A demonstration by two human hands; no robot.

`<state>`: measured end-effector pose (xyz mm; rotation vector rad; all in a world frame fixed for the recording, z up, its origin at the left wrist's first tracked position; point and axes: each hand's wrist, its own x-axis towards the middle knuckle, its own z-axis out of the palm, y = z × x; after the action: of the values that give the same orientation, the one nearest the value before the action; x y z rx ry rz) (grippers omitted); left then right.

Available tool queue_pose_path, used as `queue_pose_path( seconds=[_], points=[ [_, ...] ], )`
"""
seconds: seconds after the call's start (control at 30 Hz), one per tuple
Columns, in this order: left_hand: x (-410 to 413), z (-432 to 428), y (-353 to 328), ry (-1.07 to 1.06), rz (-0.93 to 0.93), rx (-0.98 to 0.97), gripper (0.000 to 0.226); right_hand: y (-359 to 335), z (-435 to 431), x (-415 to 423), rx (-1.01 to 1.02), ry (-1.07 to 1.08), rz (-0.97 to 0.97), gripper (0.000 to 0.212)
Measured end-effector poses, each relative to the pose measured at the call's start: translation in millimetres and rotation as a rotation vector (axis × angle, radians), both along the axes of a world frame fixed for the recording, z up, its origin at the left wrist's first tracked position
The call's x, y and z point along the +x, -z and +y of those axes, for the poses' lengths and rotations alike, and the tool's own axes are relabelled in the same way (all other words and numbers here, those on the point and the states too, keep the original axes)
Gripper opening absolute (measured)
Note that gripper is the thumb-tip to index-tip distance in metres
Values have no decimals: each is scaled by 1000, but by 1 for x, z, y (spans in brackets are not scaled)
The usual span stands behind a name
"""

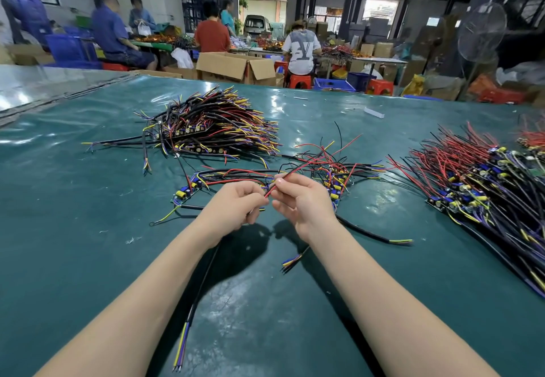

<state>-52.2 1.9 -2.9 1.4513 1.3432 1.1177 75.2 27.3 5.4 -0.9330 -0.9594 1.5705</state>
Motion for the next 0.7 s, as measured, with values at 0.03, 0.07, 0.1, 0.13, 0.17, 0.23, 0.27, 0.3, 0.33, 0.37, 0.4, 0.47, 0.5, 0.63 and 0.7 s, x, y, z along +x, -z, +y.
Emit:
queue_pose_path(
  seconds=[0.03, 0.07, 0.1, 0.13, 0.17, 0.23, 0.27, 0.3, 0.33, 0.37, 0.4, 0.47, 0.5, 0.63, 0.7],
  points=[
    [0, -1, 1, 0, 2, 16, 24, 0, 1, 1, -1, 28, 17, 20],
    [1, -1, 1, 0, 0, 32, 24, 0, 2, 2, -4, 46, 31, 20],
    [2, -2, 2, 3, -5, 44, 25, 1, 2, 3, -15, 54, 45, 21],
    [2, -2, 2, 11, -13, 50, 25, 1, 3, 4, -34, 57, 60, 23],
    [2, -2, 2, 19, -23, 52, 26, 1, 3, 4, -52, 59, 73, 26],
    [1, -2, 3, 32, -36, 55, 27, 1, 5, 5, -73, 83, 101, 31],
    [0, -2, 3, 33, -34, 55, 29, 0, 7, 7, -73, 107, 117, 30],
    [0, -1, 4, 30, -23, 55, 29, 0, 8, 9, -68, 135, 133, 27],
    [-1, -1, 5, 21, 1, 57, 29, -1, 10, 11, -59, 164, 148, 24],
    [-1, 0, 6, 2, 37, 62, 27, -1, 11, 13, -46, 191, 158, 22],
    [-1, 1, 7, -32, 79, 70, 23, -2, 12, 14, -29, 212, 159, 21],
    [-1, 2, 9, -137, 127, 98, 15, -2, 13, 16, 8, 238, 153, 23],
    [-2, 3, 10, -194, 127, 115, 13, -2, 13, 17, 25, 244, 156, 22],
    [-6, 4, 10, -322, 138, 154, 17, -5, 13, 17, 91, 208, 164, 21],
    [-7, 4, 11, -311, 158, 170, 20, -6, 13, 17, 106, 186, 173, 22]
  ],
)
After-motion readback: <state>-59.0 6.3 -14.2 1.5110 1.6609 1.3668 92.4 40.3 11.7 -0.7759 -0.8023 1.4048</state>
